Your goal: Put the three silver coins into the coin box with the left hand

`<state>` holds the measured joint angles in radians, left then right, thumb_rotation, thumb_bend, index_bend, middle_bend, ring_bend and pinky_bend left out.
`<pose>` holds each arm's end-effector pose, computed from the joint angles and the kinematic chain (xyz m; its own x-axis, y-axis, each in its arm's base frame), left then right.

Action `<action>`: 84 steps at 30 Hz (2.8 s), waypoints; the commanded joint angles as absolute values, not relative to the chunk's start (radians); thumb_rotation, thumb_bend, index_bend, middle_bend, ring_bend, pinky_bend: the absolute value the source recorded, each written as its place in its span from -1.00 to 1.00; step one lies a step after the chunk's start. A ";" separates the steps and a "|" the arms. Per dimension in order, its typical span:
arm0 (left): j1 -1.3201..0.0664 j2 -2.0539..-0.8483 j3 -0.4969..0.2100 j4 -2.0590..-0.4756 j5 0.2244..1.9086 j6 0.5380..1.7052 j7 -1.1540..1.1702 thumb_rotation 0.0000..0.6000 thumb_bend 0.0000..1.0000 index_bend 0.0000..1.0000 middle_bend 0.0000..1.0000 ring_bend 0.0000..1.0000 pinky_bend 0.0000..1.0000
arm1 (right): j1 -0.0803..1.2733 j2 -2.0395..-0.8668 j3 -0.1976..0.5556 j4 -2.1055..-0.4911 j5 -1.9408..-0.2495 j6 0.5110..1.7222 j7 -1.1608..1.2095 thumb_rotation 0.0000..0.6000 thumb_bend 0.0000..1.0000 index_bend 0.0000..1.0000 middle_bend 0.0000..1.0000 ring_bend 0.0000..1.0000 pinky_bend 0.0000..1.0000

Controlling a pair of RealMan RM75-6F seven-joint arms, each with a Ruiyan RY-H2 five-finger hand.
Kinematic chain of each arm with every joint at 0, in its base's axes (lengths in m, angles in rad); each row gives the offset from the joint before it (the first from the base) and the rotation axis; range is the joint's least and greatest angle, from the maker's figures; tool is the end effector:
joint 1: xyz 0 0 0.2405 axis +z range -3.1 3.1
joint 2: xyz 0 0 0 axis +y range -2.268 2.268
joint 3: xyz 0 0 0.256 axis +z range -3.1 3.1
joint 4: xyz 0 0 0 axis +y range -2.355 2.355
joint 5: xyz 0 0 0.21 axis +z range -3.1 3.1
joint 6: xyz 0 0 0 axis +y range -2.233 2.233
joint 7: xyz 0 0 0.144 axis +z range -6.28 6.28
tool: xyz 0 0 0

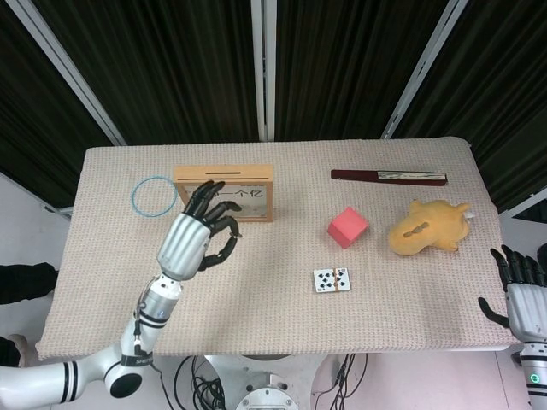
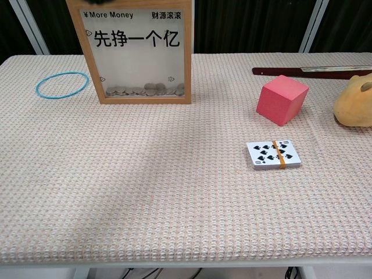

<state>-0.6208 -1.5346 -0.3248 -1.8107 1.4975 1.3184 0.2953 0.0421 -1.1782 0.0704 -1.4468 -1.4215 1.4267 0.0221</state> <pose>-0.0526 0.2943 0.0638 0.0298 -0.0973 0.9948 0.8179 -0.5698 -0.0803 -0.3580 -0.1717 0.1580 0.4564 -0.0497 0.8884 -0.8801 0.1216 0.4590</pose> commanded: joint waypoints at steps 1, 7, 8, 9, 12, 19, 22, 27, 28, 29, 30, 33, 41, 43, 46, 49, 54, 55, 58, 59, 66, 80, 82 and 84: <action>-0.702 -1.476 -0.479 -1.838 1.334 1.260 0.373 1.00 -0.03 0.29 -0.38 -0.88 -0.82 | 0.041 -1.178 0.071 -1.449 -1.423 1.430 0.024 1.00 -0.55 -1.00 -1.00 -1.00 -1.00; -0.812 -1.504 -0.595 -1.697 1.118 1.194 0.418 1.00 -0.03 0.31 -0.37 -0.88 -0.83 | 0.037 -1.174 0.075 -1.449 -1.420 1.438 0.033 1.00 -0.55 -1.00 -1.00 -1.00 -1.00; -0.826 -1.510 -0.606 -1.672 1.083 1.185 0.422 1.00 -0.03 0.31 -0.37 -0.88 -0.83 | 0.037 -1.174 0.075 -1.448 -1.419 1.439 0.036 1.00 -0.55 -1.00 -1.00 -1.00 -1.00; -0.840 -1.517 -0.617 -1.644 1.032 1.172 0.426 1.00 -0.03 0.31 -0.37 -0.88 -0.83 | 0.036 -1.174 0.077 -1.445 -1.418 1.440 0.040 1.00 -0.55 -1.00 -1.00 -1.00 -1.00; -0.863 -1.523 -0.629 -1.611 0.920 1.149 0.443 1.00 -0.03 0.31 -0.37 -0.88 -0.83 | 0.037 -1.179 0.078 -1.434 -1.416 1.439 0.052 1.00 -0.55 -1.00 -1.00 -1.00 -1.00; -0.890 -1.530 -0.595 -1.592 0.783 1.130 0.480 1.00 -0.03 0.32 -0.37 -0.88 -0.83 | 0.042 -1.189 0.078 -1.413 -1.410 1.424 0.064 1.00 -0.55 -1.00 -1.00 -1.00 -1.00; -0.898 -1.505 -0.584 -1.615 0.722 1.103 0.500 1.00 -0.03 0.32 -0.37 -0.88 -0.84 | 0.042 -1.192 0.077 -1.405 -1.406 1.419 0.066 1.00 -0.55 -1.00 -1.00 -1.00 -1.00; -0.916 -1.477 -0.578 -1.642 0.621 1.083 0.511 1.00 -0.03 0.33 -0.37 -0.88 -0.85 | 0.040 -1.194 0.077 -1.399 -1.405 1.420 0.071 1.00 -0.55 -1.00 -1.00 -1.00 -1.00; -0.919 -1.475 -0.576 -1.640 0.612 1.082 0.510 1.00 -0.03 0.33 -0.37 -0.88 -0.85 | 0.040 -1.194 0.077 -1.399 -1.406 1.421 0.071 1.00 -0.55 -1.00 -1.00 -1.00 -1.00; -0.922 -1.473 -0.573 -1.636 0.606 1.079 0.506 1.00 -0.03 0.33 -0.37 -0.88 -0.85 | 0.040 -1.194 0.077 -1.399 -1.406 1.421 0.071 1.00 -0.56 -1.00 -1.00 -1.00 -1.00; -0.924 -1.471 -0.569 -1.630 0.600 1.074 0.497 1.00 -0.03 0.33 -0.37 -0.88 -0.85 | 0.040 -1.194 0.077 -1.399 -1.406 1.420 0.071 1.00 -0.56 -1.00 -1.00 -1.00 -1.00; -0.928 -1.471 -0.563 -1.615 0.587 1.071 0.472 1.00 -0.03 0.33 -0.37 -0.88 -0.85 | 0.041 -1.195 0.077 -1.398 -1.402 1.415 0.069 1.00 -0.55 -1.00 -1.00 -1.00 -1.00; -0.948 -1.479 -0.542 -1.594 0.582 1.084 0.442 1.00 -0.03 0.33 -0.36 -0.88 -0.85 | 0.043 -1.198 0.077 -1.397 -1.400 1.411 0.062 1.00 -0.55 -1.00 -1.00 -1.00 -1.00; -0.955 -1.485 -0.539 -1.586 0.575 1.084 0.434 1.00 -0.03 0.33 -0.36 -0.88 -0.85 | 0.043 -1.198 0.078 -1.398 -1.399 1.411 0.061 1.00 -0.55 -1.00 -1.00 -1.00 -1.00; -0.967 -1.491 -0.535 -1.572 0.573 1.082 0.427 1.00 -0.03 0.33 -0.36 -0.88 -0.85 | 0.042 -1.196 0.078 -1.400 -1.398 1.411 0.059 1.00 -0.55 -1.00 -1.00 -1.00 -1.00; -0.973 -1.491 -0.528 -1.565 0.579 1.082 0.420 1.00 -0.03 0.33 -0.36 -0.88 -0.85 | 0.040 -1.193 0.079 -1.399 -1.397 1.414 0.059 1.00 -0.55 -1.00 -1.00 -1.00 -1.00; -0.977 -1.487 -0.517 -1.555 0.567 1.079 0.413 1.00 -0.03 0.34 -0.36 -0.88 -0.85 | 0.038 -1.191 0.081 -1.395 -1.393 1.415 0.063 1.00 -0.55 -1.00 -1.00 -1.00 -1.00; -0.978 -1.486 -0.514 -1.552 0.565 1.077 0.411 1.00 -0.03 0.34 -0.36 -0.88 -0.85 | 0.038 -1.191 0.081 -1.395 -1.393 1.415 0.064 1.00 -0.55 -1.00 -1.00 -1.00 -1.00; -0.978 -1.482 -0.507 -1.544 0.558 1.064 0.402 1.00 -0.03 0.34 -0.36 -0.88 -0.85 | 0.038 -1.191 0.079 -1.394 -1.395 1.414 0.063 1.00 -0.55 -1.00 -1.00 -1.00 -1.00; -0.978 -1.482 -0.506 -1.541 0.556 1.062 0.398 1.00 -0.03 0.34 -0.36 -0.88 -0.85 | 0.038 -1.191 0.079 -1.394 -1.396 1.415 0.064 1.00 -0.55 -1.00 -1.00 -1.00 -1.00; -0.982 -1.467 -0.486 -1.553 0.584 1.055 0.391 1.00 -0.05 0.05 -0.37 -0.88 -0.85 | 0.038 -1.192 0.080 -1.392 -1.394 1.413 0.065 1.00 -0.55 -1.00 -1.00 -1.00 -1.00; -0.916 -1.412 -0.444 -1.671 0.754 1.131 0.302 1.00 -0.35 -0.67 -0.48 -0.88 -0.80 | 0.027 -1.192 0.076 -1.408 -1.411 1.442 0.060 1.00 -0.55 -1.00 -1.00 -1.00 -1.00; -0.872 -1.385 -0.405 -1.736 0.877 1.176 0.268 1.00 -0.38 -0.65 -0.50 -0.88 -0.79 | 0.027 -1.192 0.075 -1.411 -1.416 1.447 0.058 1.00 -0.55 -1.00 -1.00 -1.00 -1.00; -0.805 -1.339 -0.335 -1.810 1.049 1.246 0.241 1.00 -0.41 -0.59 -0.51 -0.88 -0.78 | 0.028 -1.190 0.075 -1.416 -1.423 1.452 0.054 1.00 -0.55 -1.00 -1.00 -1.00 -1.00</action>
